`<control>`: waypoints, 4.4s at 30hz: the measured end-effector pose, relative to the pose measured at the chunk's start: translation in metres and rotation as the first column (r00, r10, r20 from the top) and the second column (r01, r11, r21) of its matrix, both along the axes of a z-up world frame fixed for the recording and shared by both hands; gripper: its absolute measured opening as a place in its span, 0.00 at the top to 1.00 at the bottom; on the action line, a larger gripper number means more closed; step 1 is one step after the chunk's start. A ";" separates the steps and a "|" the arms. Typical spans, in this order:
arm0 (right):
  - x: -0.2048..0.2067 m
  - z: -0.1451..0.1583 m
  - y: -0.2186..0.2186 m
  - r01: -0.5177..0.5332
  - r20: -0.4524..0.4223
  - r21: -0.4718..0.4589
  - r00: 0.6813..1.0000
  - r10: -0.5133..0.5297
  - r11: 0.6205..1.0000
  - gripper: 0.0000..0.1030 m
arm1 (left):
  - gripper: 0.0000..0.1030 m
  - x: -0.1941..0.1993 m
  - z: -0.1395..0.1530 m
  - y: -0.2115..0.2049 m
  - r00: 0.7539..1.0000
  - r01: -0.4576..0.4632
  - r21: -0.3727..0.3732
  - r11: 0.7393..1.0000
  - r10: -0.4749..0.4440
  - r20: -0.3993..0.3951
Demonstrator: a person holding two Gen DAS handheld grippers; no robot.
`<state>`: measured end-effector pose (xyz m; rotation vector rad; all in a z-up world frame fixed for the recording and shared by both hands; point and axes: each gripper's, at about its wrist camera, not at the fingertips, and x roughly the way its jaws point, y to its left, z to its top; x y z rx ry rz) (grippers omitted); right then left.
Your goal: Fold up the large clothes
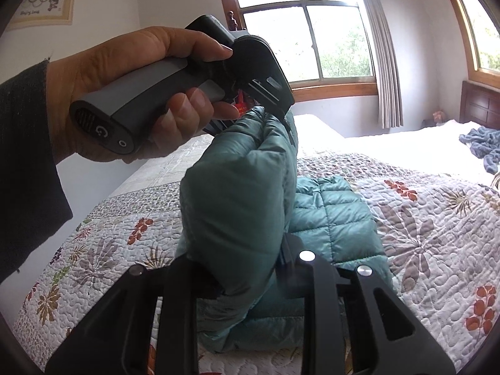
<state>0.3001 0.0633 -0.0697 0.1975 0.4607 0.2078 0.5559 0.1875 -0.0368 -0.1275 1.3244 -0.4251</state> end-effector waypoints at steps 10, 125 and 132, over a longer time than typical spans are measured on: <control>0.007 -0.025 -0.039 0.019 -0.081 0.125 0.997 -0.009 0.992 0.77 | 0.75 0.003 -0.029 -0.036 1.000 0.026 0.027 0.999 -0.025 -0.012; 0.189 -0.025 -0.178 -0.234 -0.296 0.646 0.801 0.521 0.727 0.61 | 0.29 -0.106 -0.030 0.040 0.961 0.276 -0.639 0.718 -0.186 0.206; 0.209 -0.093 -0.167 -0.167 -0.415 0.640 0.746 0.520 0.750 0.97 | 0.39 -0.069 -0.084 0.039 0.981 0.187 -0.616 0.765 -0.178 0.076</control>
